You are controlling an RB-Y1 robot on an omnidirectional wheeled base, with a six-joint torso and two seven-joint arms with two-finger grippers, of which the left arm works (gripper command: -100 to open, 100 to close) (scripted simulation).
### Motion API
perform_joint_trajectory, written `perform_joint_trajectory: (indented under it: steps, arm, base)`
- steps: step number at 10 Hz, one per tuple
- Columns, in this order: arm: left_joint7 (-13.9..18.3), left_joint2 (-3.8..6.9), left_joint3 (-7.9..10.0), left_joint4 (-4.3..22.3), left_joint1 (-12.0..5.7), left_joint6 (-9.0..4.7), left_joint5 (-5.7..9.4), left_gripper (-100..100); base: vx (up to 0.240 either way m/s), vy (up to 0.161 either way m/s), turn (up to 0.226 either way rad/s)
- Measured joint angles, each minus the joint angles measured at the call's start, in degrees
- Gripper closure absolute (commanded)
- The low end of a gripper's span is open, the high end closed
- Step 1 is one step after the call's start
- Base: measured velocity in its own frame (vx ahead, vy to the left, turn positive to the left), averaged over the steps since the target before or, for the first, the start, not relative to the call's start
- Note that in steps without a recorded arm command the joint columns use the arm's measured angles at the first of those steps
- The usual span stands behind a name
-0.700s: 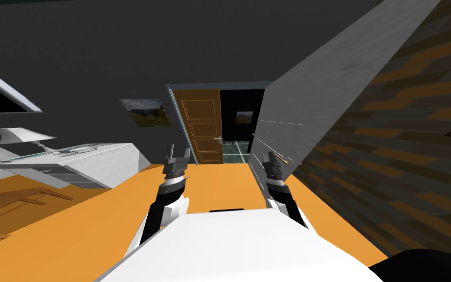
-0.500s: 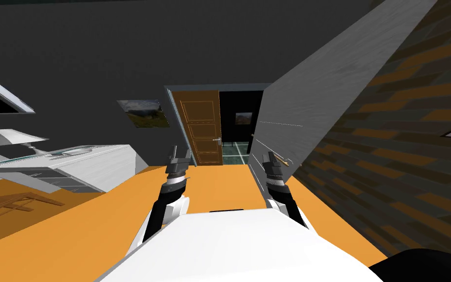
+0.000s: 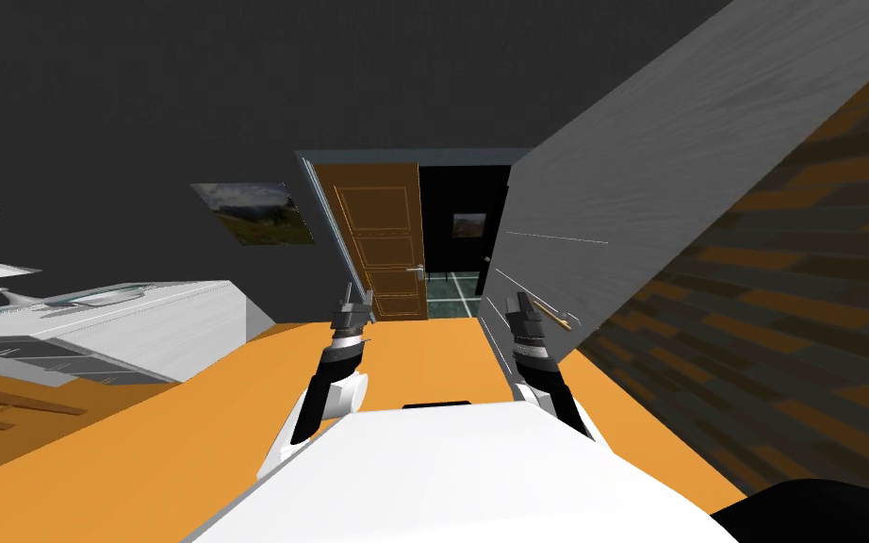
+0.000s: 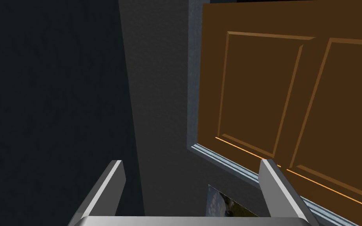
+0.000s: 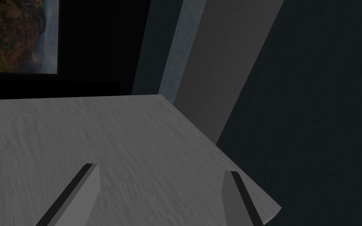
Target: Pull the door open
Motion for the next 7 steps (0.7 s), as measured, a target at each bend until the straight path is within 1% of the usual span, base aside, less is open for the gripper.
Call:
perform_joint_trajectory:
  steps: [1,3,4,6,7]
  arm:
    - [-0.09,0.11,-0.02,1.09,-0.27,0.23,-0.05,-100]
    - [-0.19,0.38,-0.06,3.18,-0.29,-0.22,-0.09,-100]
    - [-0.12,0.62,0.35,4.71,-1.2,-0.16,0.02,-100]
    - [0.01,1.11,0.99,7.13,-2.43,0.27,0.21,-100]
    - [0.03,1.29,1.1,7.9,-2.58,0.55,0.24,-100]
  base:
    - [0.104,-0.018,-0.032]
    - [0.097,-0.017,-0.035]
    - [0.099,-0.009,-0.039]
    - [0.103,-0.004,-0.035]
    - [0.093,-0.011,-0.033]
